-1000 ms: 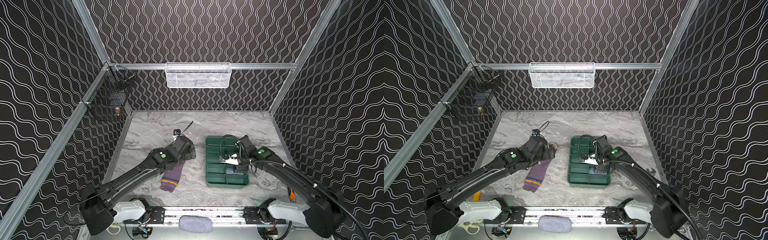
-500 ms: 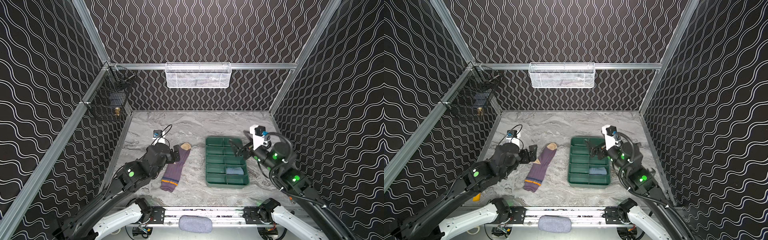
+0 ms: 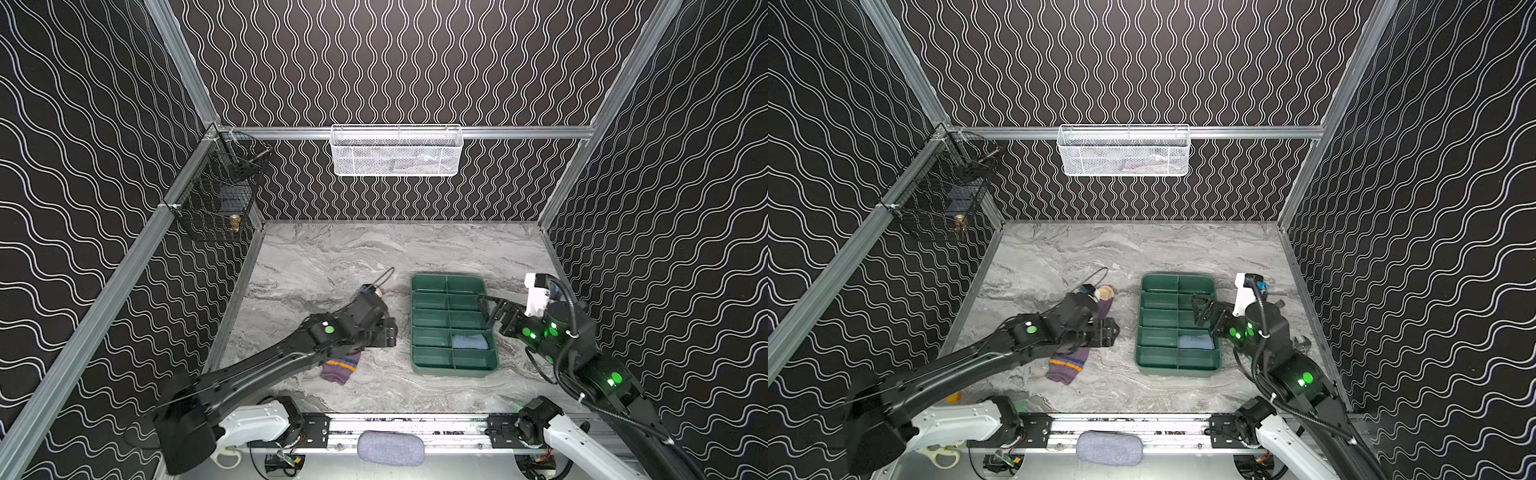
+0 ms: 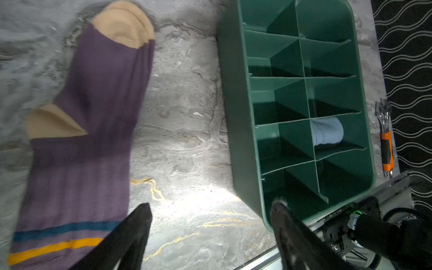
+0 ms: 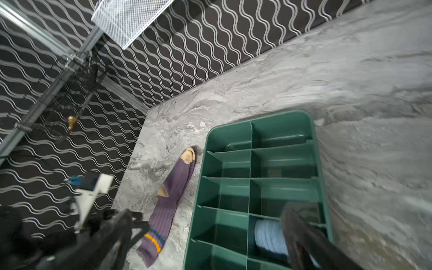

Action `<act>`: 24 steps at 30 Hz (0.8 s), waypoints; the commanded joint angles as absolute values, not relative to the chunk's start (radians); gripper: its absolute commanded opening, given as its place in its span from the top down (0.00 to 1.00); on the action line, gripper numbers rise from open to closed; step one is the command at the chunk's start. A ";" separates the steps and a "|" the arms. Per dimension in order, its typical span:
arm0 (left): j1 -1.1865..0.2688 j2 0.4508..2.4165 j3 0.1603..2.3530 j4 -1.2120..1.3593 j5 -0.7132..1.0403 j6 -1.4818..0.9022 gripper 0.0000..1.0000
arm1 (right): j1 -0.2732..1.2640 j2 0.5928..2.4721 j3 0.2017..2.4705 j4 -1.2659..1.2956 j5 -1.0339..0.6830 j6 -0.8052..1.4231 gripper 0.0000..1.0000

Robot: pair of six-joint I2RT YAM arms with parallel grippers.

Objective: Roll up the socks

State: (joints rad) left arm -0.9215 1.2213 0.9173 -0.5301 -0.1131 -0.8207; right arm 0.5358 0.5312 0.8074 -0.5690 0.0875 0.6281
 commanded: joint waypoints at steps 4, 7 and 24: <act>-0.960 1.417 1.010 -0.407 -0.147 -0.879 0.32 | 0.537 0.346 0.697 -0.572 0.011 0.636 0.00; -0.962 1.508 1.060 -0.395 -0.180 -0.888 0.37 | 0.537 0.330 0.692 -0.611 0.002 0.619 0.00; -0.998 1.845 1.303 -0.475 -0.325 -0.951 0.95 | 0.537 0.418 0.654 -0.627 -0.033 0.555 0.08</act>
State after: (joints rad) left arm -0.9894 1.8256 1.2842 -0.4515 -0.3027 -0.9146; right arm 0.5358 0.4133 0.6590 -0.6437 -0.0429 0.5556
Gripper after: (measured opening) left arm 0.086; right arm 0.919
